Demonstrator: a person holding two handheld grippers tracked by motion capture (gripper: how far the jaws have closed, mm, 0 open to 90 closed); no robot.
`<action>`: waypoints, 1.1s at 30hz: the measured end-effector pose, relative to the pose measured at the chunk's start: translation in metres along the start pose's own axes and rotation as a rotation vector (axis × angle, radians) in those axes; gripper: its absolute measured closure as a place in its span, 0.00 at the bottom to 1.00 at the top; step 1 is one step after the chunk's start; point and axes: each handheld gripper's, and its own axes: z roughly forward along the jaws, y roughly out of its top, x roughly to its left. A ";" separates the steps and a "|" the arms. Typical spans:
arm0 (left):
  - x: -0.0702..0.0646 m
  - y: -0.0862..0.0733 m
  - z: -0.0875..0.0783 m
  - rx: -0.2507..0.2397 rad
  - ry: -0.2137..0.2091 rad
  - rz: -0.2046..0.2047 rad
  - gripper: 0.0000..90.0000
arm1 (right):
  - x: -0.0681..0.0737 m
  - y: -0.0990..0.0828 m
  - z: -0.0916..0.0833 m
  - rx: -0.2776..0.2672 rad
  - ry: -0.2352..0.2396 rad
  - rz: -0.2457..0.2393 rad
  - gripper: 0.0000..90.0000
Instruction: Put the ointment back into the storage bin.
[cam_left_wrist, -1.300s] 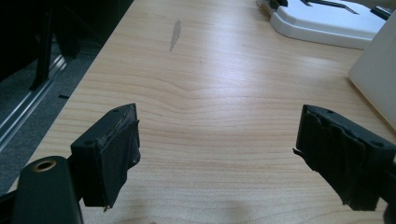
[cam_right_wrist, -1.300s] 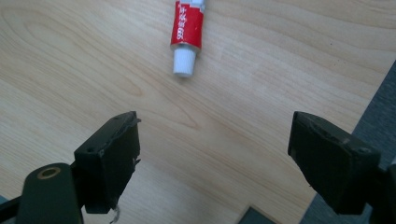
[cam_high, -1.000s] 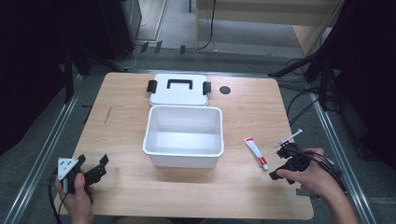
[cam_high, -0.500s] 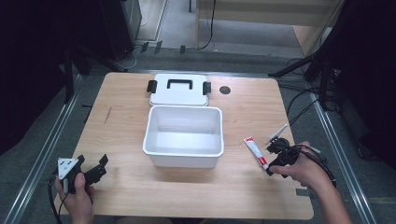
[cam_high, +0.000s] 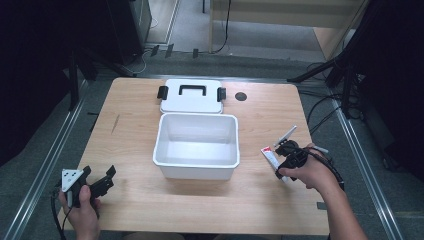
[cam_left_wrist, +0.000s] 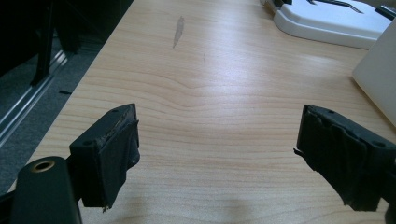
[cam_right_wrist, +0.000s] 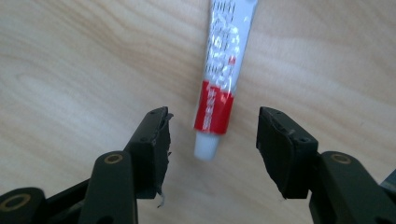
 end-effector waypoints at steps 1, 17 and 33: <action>0.000 0.000 0.000 -0.003 -0.002 -0.003 0.15 | 0.000 0.002 0.001 0.000 -0.003 0.000 0.52; 0.002 0.000 0.000 -0.005 -0.013 -0.011 0.16 | -0.003 0.024 0.016 -0.009 0.014 0.011 0.61; 0.002 0.000 0.000 -0.001 -0.019 -0.013 0.16 | -0.003 0.033 0.021 -0.026 0.017 0.005 0.76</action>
